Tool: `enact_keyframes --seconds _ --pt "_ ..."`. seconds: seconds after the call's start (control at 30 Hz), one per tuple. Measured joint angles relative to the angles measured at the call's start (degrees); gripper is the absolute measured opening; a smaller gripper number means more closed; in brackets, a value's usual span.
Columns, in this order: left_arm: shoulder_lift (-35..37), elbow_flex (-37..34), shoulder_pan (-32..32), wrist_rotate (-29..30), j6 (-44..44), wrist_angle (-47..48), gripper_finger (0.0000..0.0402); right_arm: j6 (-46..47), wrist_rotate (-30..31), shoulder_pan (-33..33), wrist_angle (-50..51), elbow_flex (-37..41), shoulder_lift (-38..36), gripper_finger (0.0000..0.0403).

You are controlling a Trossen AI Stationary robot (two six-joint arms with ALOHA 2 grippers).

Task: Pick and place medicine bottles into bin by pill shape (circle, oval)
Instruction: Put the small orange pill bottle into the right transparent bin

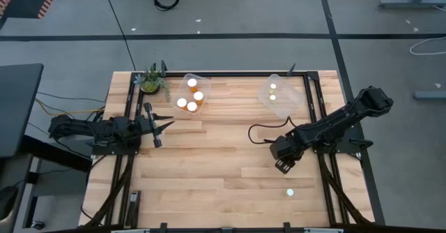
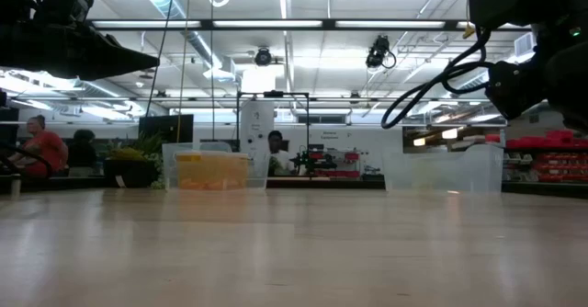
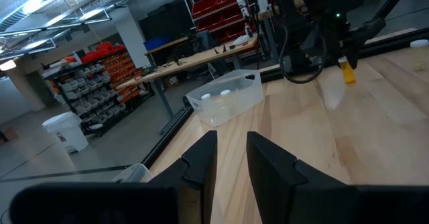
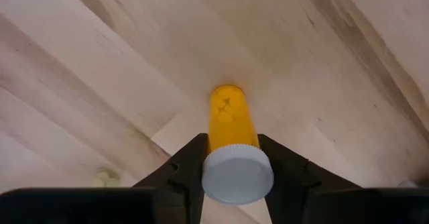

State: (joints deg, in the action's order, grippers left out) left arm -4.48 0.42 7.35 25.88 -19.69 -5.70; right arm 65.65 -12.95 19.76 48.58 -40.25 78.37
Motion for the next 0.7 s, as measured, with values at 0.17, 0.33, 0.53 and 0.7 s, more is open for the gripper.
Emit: enact_keyframes --seconds 0.17,0.33,0.53,0.7 --pt "0.0 0.0 0.0 0.0 0.0 0.0 0.0087 -3.5 -1.9 -2.8 0.8 -0.5 0.0 0.0119" --pt "0.0 0.0 0.0 0.0 0.0 0.0 0.0083 -9.1 -0.7 -7.1 6.3 -3.3 0.0 0.0125" --pt "0.0 0.0 0.0 0.0 0.0 0.0 0.0089 -16.7 2.5 -13.1 15.3 -7.9 0.0 0.0125" --pt "0.0 0.0 0.0 0.0 0.0 0.0 0.0089 -23.1 6.5 -18.9 21.3 -13.1 0.0 0.0124"
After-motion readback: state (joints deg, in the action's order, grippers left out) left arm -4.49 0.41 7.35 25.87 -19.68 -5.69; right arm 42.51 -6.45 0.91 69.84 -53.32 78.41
